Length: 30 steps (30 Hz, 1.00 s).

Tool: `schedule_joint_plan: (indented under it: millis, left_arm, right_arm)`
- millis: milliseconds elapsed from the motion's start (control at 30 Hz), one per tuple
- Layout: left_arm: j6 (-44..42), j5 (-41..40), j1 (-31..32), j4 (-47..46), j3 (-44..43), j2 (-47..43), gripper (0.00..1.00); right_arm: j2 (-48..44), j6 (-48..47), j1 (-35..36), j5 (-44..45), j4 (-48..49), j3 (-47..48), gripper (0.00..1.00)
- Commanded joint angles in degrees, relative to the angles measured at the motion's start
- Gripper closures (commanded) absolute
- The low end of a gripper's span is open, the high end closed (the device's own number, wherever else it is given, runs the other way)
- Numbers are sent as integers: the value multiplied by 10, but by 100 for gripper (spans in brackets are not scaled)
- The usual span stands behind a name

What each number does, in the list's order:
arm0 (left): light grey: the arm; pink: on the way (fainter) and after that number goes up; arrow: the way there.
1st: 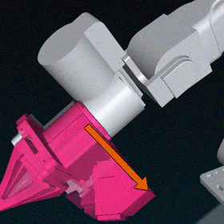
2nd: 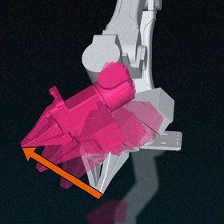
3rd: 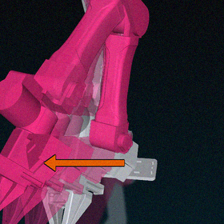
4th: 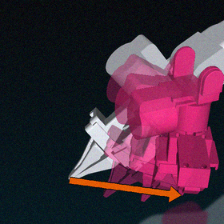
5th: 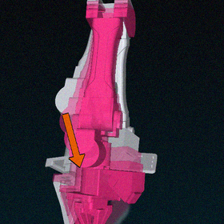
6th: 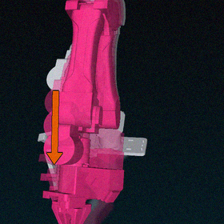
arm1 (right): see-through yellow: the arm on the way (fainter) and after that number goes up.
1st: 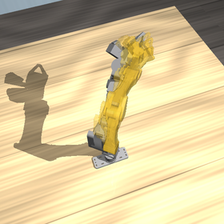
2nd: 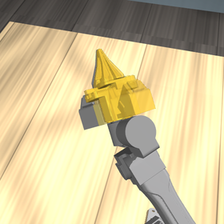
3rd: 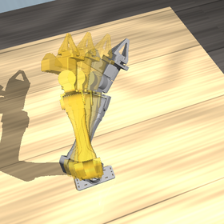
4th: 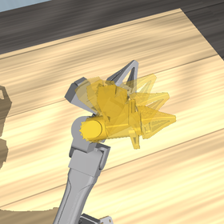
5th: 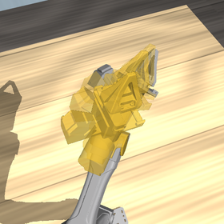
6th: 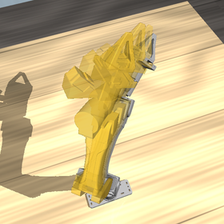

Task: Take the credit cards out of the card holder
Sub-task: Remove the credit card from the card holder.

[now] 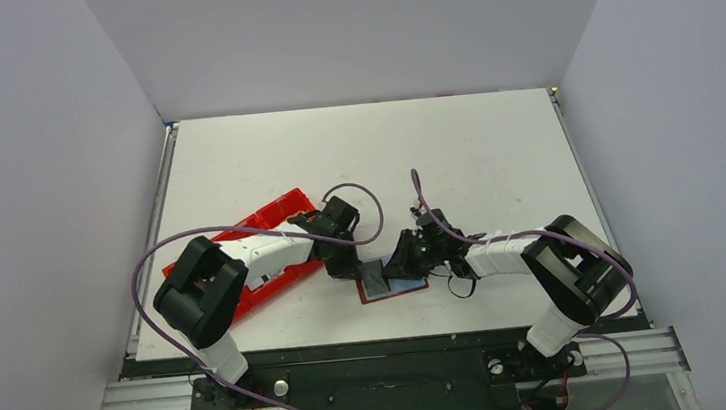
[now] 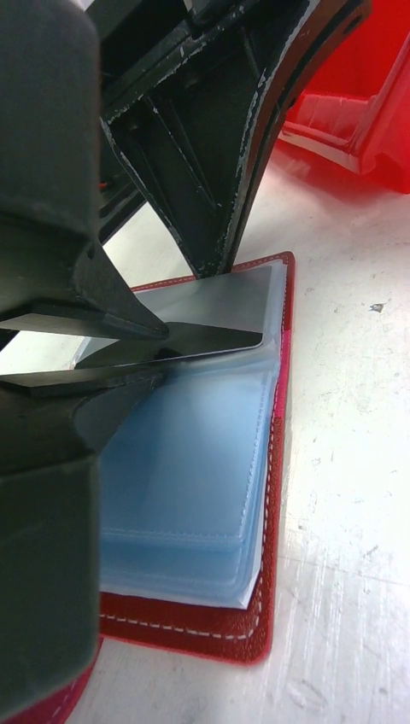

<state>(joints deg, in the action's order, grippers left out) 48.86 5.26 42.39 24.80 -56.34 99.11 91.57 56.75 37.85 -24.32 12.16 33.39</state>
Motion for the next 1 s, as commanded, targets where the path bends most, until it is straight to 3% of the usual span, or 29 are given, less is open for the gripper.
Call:
schedule_joint_plan:
  millis: [0,967]
  left_arm:
    - [-5,-22,7,-18,14,53,100]
    - [-6,-23,11,-22,14,67,100]
  right_arm:
    - [10,28,-3,-33,78,-18,85]
    - [-29,56,-14,-68,157,-44,88]
